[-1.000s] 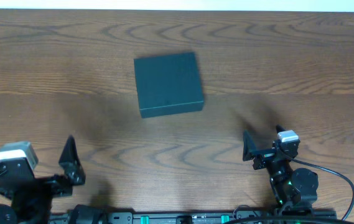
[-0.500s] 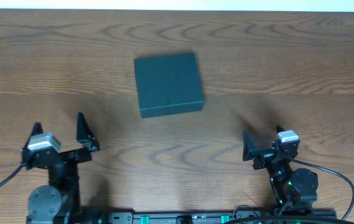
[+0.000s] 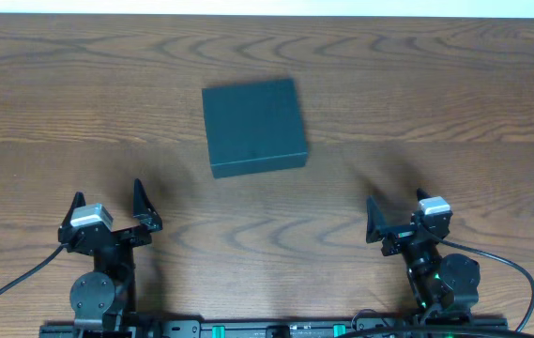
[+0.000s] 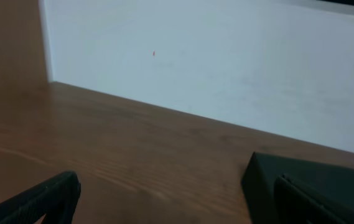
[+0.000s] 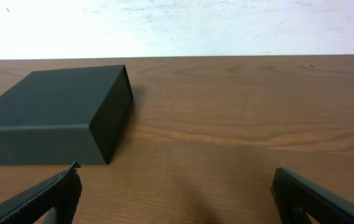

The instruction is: Pack container

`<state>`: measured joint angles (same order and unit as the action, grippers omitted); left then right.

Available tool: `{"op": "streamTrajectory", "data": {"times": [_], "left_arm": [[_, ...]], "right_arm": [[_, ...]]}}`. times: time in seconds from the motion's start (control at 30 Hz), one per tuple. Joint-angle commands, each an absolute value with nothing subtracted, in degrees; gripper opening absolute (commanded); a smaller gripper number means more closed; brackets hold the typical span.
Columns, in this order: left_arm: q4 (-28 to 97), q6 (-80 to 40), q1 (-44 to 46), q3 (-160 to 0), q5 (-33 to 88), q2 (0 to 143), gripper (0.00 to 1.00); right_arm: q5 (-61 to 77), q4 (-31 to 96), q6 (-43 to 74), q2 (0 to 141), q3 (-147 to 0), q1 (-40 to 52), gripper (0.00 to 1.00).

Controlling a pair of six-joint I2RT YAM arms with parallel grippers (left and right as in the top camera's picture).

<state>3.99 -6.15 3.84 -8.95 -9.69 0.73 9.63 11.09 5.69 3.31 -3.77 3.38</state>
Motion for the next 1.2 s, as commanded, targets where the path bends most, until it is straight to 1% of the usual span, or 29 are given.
{"op": "streamTrajectory", "data": {"times": [0.0, 0.4, 0.83, 1.17], "left_arm": [[3.73, -6.02, 3.53, -7.57, -11.70, 0.12, 0.99], [3.77, -6.00, 3.53, -4.60, -16.19, 0.12, 0.98], [3.90, -5.58, 3.55, -0.73, -16.16, 0.12, 0.99], [3.36, -5.61, 3.55, -0.58, -16.14, 0.12, 0.98]], "right_arm": [[9.91, 11.05, 6.37, 2.90, -3.46, 2.98, 0.99], [9.91, 11.05, 6.37, 2.90, -3.46, 2.98, 0.99], [9.91, 11.07, 6.39, 2.90, -3.46, 2.98, 0.99], [9.91, 11.05, 6.39, 2.90, -3.46, 2.98, 0.99]]}}
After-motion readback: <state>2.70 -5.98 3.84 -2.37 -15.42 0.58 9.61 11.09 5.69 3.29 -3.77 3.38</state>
